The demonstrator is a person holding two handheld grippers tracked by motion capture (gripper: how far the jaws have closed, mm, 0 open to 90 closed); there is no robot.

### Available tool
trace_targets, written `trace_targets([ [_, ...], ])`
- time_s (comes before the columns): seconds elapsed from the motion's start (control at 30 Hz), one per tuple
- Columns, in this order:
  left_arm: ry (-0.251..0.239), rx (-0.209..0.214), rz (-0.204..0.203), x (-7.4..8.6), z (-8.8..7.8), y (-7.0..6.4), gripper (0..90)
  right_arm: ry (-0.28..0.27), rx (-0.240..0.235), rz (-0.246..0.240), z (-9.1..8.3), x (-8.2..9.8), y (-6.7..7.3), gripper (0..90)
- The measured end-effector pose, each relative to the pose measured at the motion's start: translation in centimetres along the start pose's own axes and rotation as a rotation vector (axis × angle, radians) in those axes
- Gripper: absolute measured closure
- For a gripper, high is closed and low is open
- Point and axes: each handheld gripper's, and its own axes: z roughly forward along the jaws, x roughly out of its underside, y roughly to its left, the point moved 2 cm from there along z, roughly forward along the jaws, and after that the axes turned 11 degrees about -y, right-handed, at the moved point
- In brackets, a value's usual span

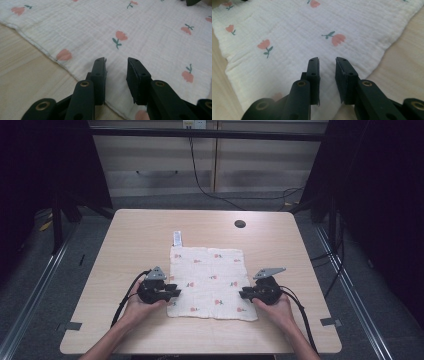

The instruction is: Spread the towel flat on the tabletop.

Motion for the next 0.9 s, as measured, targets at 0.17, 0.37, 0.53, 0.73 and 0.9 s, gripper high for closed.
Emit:
trace_targets([
  [0.17, 0.005, 0.011, -0.009, 0.7, -1.0, -0.4, 72.7, -0.005, -0.021, 0.010, -0.8, 0.8, 0.9, 74.3],
  [0.37, 0.009, 0.030, 0.006, 1.2, -1.9, -1.2, 75.0, -0.009, -0.039, 0.012, -1.7, 1.7, 2.1, 76.3],
  [0.53, 0.016, 0.040, 0.002, 1.8, -2.7, -2.1, 78.1, 0.003, -0.049, -0.005, -2.1, 2.0, 2.6, 76.2],
  [0.73, 0.022, 0.070, 0.012, 2.2, -3.3, -3.0, 78.1, 0.003, -0.049, -0.005, -2.5, 2.3, 2.9, 76.4],
  [0.9, 0.025, 0.080, -0.007, 2.6, -3.8, -3.3, 78.1, 0.008, -0.055, -0.011, -3.0, 2.7, 3.6, 77.7],
])
